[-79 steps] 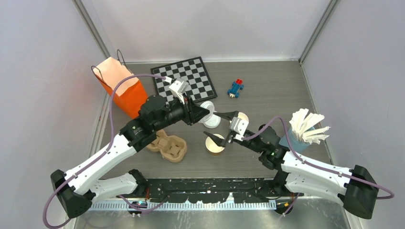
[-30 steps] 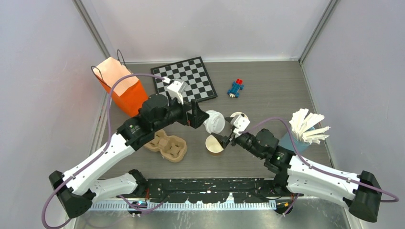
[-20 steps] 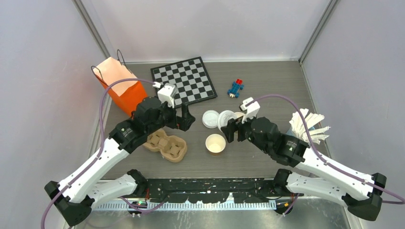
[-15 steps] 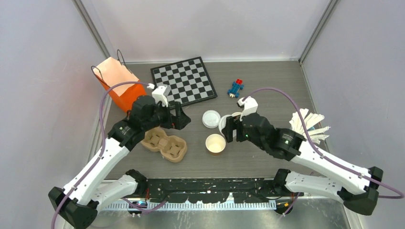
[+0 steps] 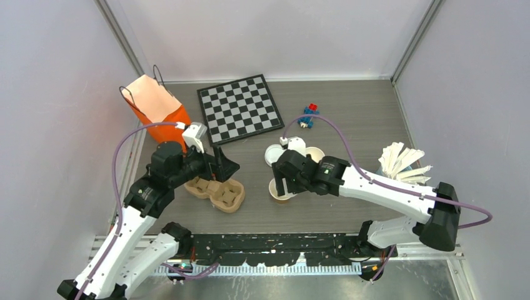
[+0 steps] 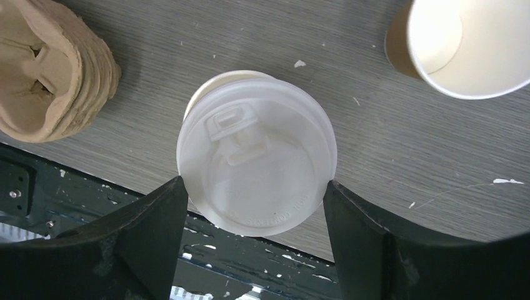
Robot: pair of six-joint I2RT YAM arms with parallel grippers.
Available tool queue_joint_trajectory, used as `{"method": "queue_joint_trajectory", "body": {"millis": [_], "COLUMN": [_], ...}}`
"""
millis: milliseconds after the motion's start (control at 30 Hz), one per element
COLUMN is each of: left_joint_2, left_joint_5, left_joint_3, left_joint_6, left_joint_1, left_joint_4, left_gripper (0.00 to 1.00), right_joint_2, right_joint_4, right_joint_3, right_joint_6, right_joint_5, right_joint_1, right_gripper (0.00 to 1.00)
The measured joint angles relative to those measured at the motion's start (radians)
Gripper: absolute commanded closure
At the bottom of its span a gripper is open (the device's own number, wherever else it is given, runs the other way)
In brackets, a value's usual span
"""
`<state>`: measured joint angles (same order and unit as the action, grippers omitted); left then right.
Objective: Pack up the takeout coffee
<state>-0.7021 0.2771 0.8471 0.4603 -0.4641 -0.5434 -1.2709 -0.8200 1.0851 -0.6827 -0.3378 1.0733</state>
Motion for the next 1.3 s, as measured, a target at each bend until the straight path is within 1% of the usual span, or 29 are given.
{"method": "queue_joint_trajectory", "body": {"millis": [267,833,1133,1300], "left_joint_2": [0.022,0.019,0.014,0.008], "left_joint_5": [-0.018,-0.019,-0.018,-0.013], "left_joint_3": [-0.019,-0.043,-0.053,-0.056], "left_joint_6": [-0.028,-0.026,-0.023,-0.023], "left_joint_1": [0.000,0.000,0.000,0.000], "left_joint_4": [-0.035,-0.040,-0.037,-0.035], "left_gripper": [0.07,0.09,0.10,0.10], "right_joint_2": [-0.101,-0.166,-0.171,-0.172], "right_joint_4": [-0.002,0.004,0.015,0.021], "right_joint_3": [0.034,0.036,0.039,0.039], "right_joint_6": [-0.015,-0.017,-0.018,-0.021], "right_joint_5": [0.001,0.008,0.010,0.010], "right_joint_1": [0.019,0.024,0.024,0.024], "right_gripper": [0.33,0.30,0.29,0.25]}}
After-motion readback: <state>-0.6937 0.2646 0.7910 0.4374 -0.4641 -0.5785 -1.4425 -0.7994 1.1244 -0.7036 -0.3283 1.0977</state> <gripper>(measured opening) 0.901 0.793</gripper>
